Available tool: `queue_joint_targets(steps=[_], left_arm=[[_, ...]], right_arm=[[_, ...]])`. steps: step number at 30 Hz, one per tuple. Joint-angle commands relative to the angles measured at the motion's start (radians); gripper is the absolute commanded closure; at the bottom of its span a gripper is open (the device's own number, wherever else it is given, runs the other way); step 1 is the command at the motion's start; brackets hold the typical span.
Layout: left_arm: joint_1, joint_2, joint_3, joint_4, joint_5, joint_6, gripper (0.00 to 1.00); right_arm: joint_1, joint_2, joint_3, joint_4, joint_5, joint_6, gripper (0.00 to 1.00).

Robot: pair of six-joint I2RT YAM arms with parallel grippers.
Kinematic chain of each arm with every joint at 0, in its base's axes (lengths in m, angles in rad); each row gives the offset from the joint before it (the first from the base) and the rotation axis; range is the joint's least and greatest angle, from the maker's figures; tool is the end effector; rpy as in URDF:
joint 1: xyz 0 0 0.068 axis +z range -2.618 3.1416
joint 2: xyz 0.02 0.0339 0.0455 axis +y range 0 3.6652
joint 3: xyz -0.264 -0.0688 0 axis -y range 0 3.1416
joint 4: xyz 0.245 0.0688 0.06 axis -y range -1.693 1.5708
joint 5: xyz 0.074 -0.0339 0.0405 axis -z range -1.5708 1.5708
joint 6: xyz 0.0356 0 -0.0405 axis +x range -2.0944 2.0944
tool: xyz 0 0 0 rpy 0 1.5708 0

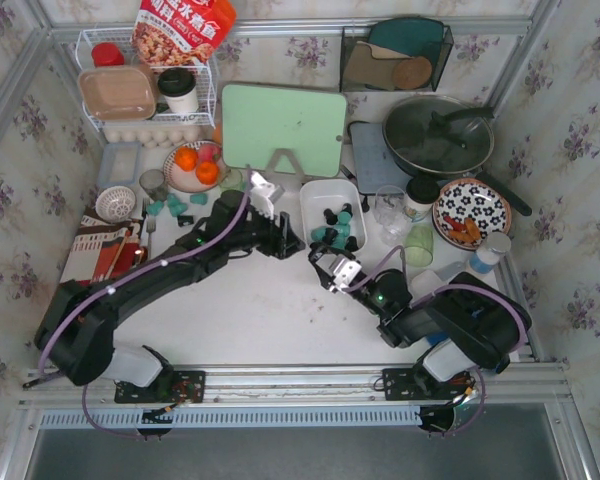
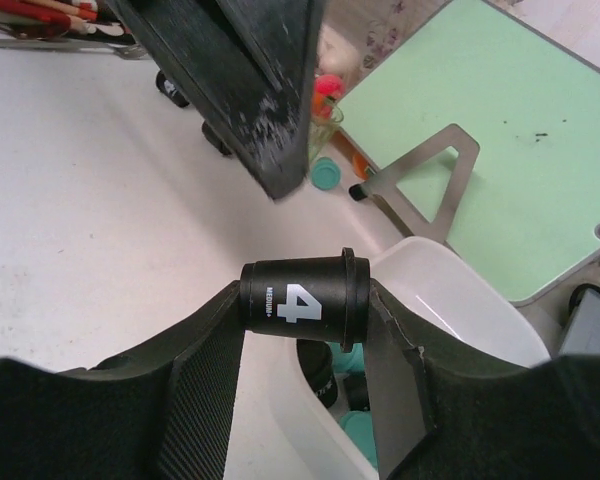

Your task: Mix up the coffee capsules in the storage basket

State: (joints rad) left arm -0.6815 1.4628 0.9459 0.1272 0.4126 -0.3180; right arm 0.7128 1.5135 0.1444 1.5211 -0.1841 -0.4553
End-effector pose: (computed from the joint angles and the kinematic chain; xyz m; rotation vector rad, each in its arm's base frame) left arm 0.2495 -0.2207 0.2665 0.6565 1.9736 -1.0400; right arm 0.1625 0.1491 0.1656 -0.9116 1.1020 0.3428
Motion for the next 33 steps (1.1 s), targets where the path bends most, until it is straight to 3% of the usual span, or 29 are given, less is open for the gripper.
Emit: queue_joint_targets(steps=[1, 6, 10, 16, 23, 33], left_arm=[[0.029, -0.099, -0.043, -0.054, -0.259, 0.002, 0.36], [0.066, -0.131, -0.034, -0.228, -0.588, 0.005, 0.33], [0.122, -0.093, -0.017, -0.283, -0.674, 0.012, 0.33], [0.240, 0.067, 0.046, -0.339, -0.643, -0.028, 0.32], [0.323, 0.241, 0.162, -0.376, -0.556, -0.016, 0.36], [0.375, 0.428, 0.377, -0.472, -0.522, 0.025, 0.37]], right_arm=[[0.000, 0.024, 0.035, 0.151, 0.083, -0.019, 0.61], [-0.001, 0.050, 0.158, -0.048, 0.248, 0.017, 0.55], [-0.019, 0.098, 0.279, -0.213, 0.332, 0.089, 0.49], [-0.047, 0.167, 0.449, -0.483, 0.381, 0.259, 0.34], [-0.070, 0.174, 0.543, -0.670, 0.391, 0.319, 0.19], [-0.070, -0.050, 0.424, -0.735, 0.300, 0.321, 0.19]])
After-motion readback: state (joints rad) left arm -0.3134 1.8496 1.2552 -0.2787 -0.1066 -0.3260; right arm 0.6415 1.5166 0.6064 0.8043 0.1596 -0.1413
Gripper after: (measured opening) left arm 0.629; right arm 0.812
